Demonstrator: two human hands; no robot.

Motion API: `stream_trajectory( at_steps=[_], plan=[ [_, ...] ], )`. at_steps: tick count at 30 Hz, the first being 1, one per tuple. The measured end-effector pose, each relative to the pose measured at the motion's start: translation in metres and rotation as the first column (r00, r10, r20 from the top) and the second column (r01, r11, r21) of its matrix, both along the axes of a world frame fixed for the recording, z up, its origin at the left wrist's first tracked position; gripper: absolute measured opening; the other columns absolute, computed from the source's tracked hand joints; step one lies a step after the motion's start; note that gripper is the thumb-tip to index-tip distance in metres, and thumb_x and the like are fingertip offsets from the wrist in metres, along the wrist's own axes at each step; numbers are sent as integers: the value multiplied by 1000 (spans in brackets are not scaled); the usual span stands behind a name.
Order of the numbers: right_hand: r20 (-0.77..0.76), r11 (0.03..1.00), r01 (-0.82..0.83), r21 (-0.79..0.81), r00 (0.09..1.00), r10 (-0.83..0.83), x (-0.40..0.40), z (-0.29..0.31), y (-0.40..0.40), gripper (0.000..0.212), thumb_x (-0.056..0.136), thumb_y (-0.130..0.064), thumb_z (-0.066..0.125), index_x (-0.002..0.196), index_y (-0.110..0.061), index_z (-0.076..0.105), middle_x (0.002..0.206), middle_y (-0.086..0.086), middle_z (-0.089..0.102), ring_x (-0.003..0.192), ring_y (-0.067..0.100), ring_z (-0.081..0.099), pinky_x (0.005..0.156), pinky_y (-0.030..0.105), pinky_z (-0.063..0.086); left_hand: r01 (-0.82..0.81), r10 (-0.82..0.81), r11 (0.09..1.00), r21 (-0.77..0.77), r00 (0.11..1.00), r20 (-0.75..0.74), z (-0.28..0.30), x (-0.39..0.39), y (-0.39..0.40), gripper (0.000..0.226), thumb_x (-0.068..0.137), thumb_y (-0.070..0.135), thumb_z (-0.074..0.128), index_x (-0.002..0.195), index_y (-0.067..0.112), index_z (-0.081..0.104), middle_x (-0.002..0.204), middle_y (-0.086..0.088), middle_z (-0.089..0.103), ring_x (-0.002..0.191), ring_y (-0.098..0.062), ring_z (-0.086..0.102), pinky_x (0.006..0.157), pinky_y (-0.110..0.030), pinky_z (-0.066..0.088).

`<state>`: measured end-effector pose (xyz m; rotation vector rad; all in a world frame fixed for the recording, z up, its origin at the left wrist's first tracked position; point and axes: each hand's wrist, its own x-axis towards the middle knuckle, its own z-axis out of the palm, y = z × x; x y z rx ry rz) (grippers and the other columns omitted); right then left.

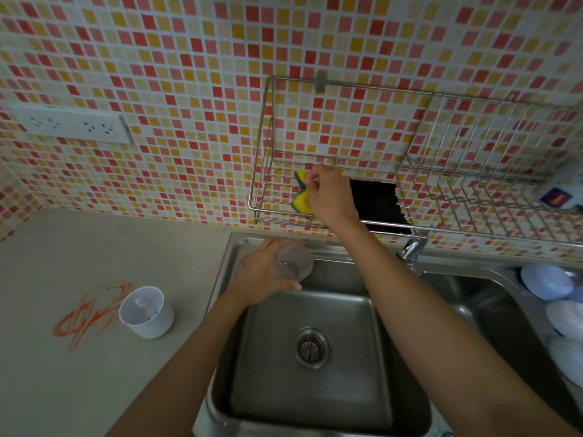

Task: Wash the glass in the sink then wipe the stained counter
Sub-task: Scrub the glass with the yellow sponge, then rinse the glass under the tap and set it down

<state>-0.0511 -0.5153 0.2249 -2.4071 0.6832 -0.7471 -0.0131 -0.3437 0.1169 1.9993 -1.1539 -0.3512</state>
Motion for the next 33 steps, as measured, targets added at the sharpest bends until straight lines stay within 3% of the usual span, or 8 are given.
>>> stream_trajectory(
  at_steps=[5, 8, 11, 15, 20, 23, 28, 33],
  plan=[
    [-32, 999, -29, 21, 999, 30, -2, -3, 1, 18, 94, -17, 47, 92, -21, 65, 98, -2, 70, 86, 16, 63, 80, 38, 54, -13, 12, 1000, -28, 998, -54, -2, -9, 11, 91, 57, 36, 89, 136, 25, 44, 128, 16, 44, 117, -3, 41, 99, -24, 37],
    [161, 999, -36, 32, 987, 31, -13, 4, 14, 16, 93, -15, 52, 100, -18, 66, 97, -2, 70, 88, 11, 64, 82, 36, 54, -17, 15, 1000, -23, 998, -69, -1, -13, 15, 93, 58, 38, 88, 138, 24, 42, 132, 14, 45, 119, -3, 40, 99, -24, 34],
    [407, 993, 22, -118, 913, 28, -48, -3, 31, 18, 90, -12, 55, 101, -11, 68, 99, -1, 70, 95, 13, 63, 91, 35, 48, -6, 3, 1000, -29, 995, -102, -5, -19, 14, 90, 56, 41, 88, 134, 26, 46, 131, 13, 50, 119, -4, 45, 101, -26, 37],
    [400, 931, 191, -311, 915, -54, -130, -65, 27, 18, 85, -17, 54, 93, -10, 69, 93, 0, 68, 90, 16, 58, 90, 34, 38, -2, 1, 1000, -6, 984, -176, -18, -28, -1, 92, 52, 44, 89, 133, 27, 47, 129, 15, 52, 120, -4, 49, 104, -34, 42],
    [140, 933, 342, -111, 935, -326, -215, -147, -26, 24, 83, -21, 51, 98, -8, 64, 95, 9, 65, 90, 27, 56, 81, 34, 39, -50, 54, 999, 21, 973, -225, -35, -57, -20, 93, 54, 37, 91, 133, 23, 45, 121, 12, 48, 112, -7, 49, 97, -27, 44],
    [-108, 890, 451, 66, 890, -443, -227, -169, -69, 40, 85, -10, 62, 122, 1, 55, 120, 22, 57, 111, 38, 52, 95, 39, 40, -61, 69, 997, 42, 972, -226, -38, -73, -39, 95, 55, 35, 91, 136, 21, 43, 119, 11, 47, 111, -7, 48, 95, -24, 42],
    [-319, 852, 439, 285, 882, -348, -206, -187, -125, 55, 90, -31, 59, 136, -10, 38, 134, 18, 51, 122, 38, 50, 100, 45, 44, -48, 56, 998, 41, 971, -233, -33, -89, -84, 96, 55, 29, 92, 137, 17, 44, 121, 12, 43, 112, -5, 44, 93, -16, 34],
    [-457, 938, 302, 170, 867, -196, -200, -182, -133, 45, 93, -5, 48, 137, -13, 44, 124, 19, 58, 110, 38, 57, 89, 36, 45, -7, 22, 998, 67, 974, -224, -33, -109, -116, 95, 52, 30, 92, 134, 17, 46, 120, 11, 44, 109, -4, 46, 91, -14, 33]
  ],
)
